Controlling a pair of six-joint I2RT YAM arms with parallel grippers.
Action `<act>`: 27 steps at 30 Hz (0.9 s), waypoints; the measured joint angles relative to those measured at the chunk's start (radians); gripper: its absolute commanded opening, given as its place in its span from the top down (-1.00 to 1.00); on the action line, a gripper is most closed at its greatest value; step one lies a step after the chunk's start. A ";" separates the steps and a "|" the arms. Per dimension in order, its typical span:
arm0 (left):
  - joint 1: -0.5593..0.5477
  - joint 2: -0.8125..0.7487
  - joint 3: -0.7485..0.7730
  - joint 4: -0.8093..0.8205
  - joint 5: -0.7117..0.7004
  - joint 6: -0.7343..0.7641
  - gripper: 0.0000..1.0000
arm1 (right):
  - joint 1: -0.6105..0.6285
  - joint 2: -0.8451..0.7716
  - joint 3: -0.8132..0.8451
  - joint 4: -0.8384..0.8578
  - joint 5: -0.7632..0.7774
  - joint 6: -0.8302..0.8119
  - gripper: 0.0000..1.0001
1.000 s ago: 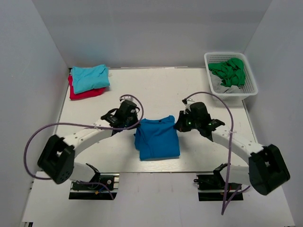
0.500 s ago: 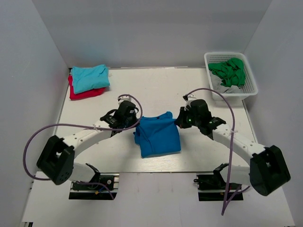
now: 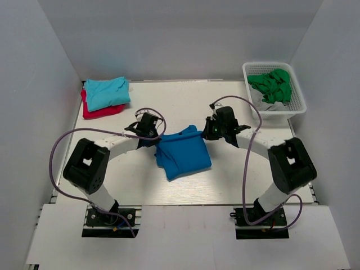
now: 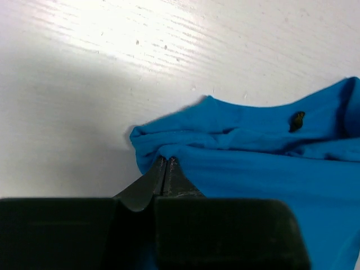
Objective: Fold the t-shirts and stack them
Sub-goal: Fold the long partially folded tshirt into a neat square
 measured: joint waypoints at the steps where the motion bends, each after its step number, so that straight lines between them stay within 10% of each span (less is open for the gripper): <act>1: 0.007 0.021 0.009 0.008 0.009 0.006 0.64 | -0.007 0.029 0.008 0.011 -0.001 0.003 0.79; 6: 0.041 0.100 0.064 0.000 0.040 0.036 -0.74 | -0.037 0.145 0.075 0.006 -0.007 0.012 -0.77; 7: 0.045 0.104 0.075 -0.006 0.037 0.047 -0.99 | -0.043 0.154 0.094 0.000 -0.010 0.011 -0.81; 17: 0.041 -0.076 0.150 -0.119 0.002 0.100 -1.00 | -0.045 -0.109 0.012 -0.053 -0.004 0.012 -0.81; 27: -0.051 -0.477 -0.321 -0.029 0.277 0.097 -1.00 | -0.045 -0.473 -0.378 -0.093 -0.087 0.050 -0.81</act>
